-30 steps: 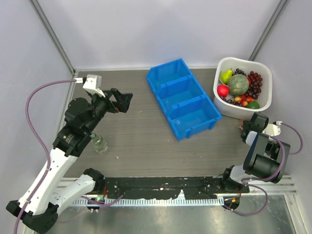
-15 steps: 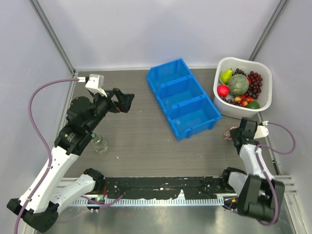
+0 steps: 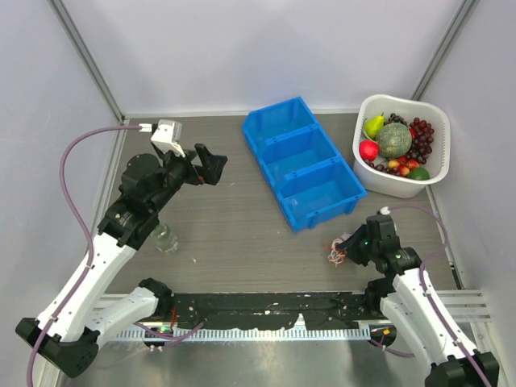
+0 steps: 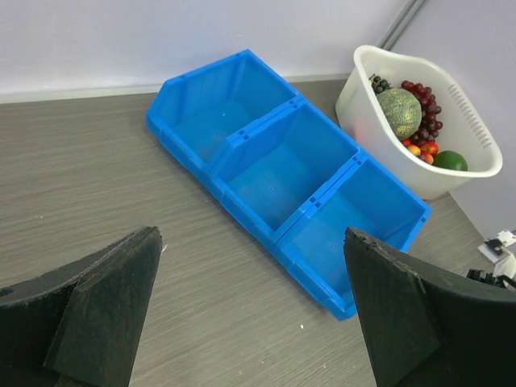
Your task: Untangle the cables
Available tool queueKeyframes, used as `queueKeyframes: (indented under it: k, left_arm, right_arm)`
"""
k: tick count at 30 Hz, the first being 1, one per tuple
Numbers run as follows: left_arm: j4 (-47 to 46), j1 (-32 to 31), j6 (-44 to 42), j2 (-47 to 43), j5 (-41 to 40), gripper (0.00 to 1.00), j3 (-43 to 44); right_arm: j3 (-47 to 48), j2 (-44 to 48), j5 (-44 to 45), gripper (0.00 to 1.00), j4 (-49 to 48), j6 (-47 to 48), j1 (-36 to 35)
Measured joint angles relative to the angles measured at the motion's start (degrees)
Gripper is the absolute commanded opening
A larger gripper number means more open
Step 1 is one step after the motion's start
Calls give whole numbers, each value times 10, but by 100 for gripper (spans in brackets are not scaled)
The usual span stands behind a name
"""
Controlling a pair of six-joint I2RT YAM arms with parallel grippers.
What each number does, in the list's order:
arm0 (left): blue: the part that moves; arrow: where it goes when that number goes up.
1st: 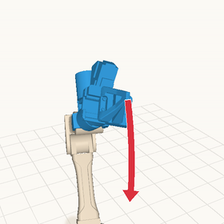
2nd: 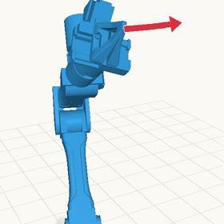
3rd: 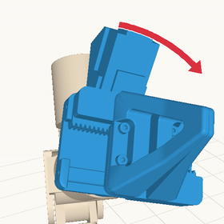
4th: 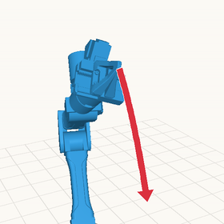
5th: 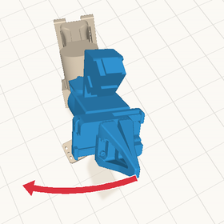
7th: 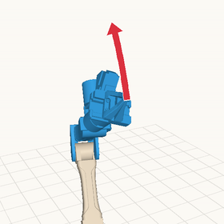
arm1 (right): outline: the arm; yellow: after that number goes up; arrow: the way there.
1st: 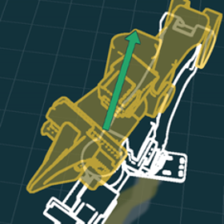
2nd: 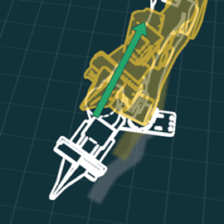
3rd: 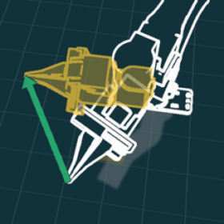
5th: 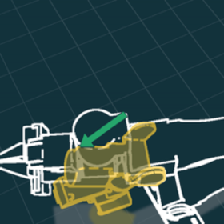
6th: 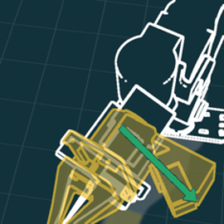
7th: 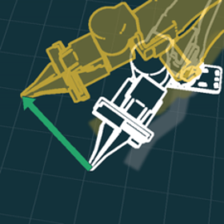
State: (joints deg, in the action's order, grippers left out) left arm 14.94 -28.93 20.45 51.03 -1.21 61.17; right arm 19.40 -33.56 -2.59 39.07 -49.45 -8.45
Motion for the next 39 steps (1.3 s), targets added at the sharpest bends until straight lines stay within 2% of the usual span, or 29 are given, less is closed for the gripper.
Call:
queueKeyframes:
  k: [4, 8, 10, 12, 14, 17, 21, 23, 26, 27, 28, 35, 39]
  left_arm:
    - [2, 0, 0, 19, 0, 100, 0]
    - [4, 0, -3, 30, 0, 100, 0]
    - [3, 0, -4, 29, -1, 99, -1]
    - [-6, 0, -6, 23, 0, 93, -9]
    - [-18, 0, -9, 11, 4, 91, -24]
    - [-32, 0, -14, -8, 21, 92, -43]
    - [-50, 0, -17, -28, 31, 95, -54]
    - [-55, 0, -19, -32, 28, 95, -54]
    - [-57, 0, -24, -35, 18, 96, -54]
    - [-57, 0, -25, -35, 10, 96, -54]
    - [-57, 0, -27, -35, 5, 96, -54]
    - [-32, 0, -13, 1, -58, 91, -35]
    - [6, 0, 17, 56, -63, 82, 1]
  right_arm:
    - [-11, -6, -91, 1, -36, 9, -97]
    - [-9, -30, -116, 1, -141, -10, -252]
    - [16, -79, -124, 1, -196, -13, -329]
    - [63, -156, -135, 1, -248, -9, -383]
    - [116, -233, -142, 1, -303, -2, -414]
    - [168, -290, -141, 1, -380, 8, -423]
    - [237, -341, -150, 2, -431, 28, -407]
    - [273, -382, -170, 13, -466, 30, -390]
    - [312, -457, -201, 45, -509, 37, -373]
    - [316, -480, -206, 48, -516, 39, -370]
    - [315, -494, -206, 57, -516, 42, -370]
    - [238, -487, -165, 59, -473, 85, -381]
    - [225, -474, -146, 51, -467, 98, -384]
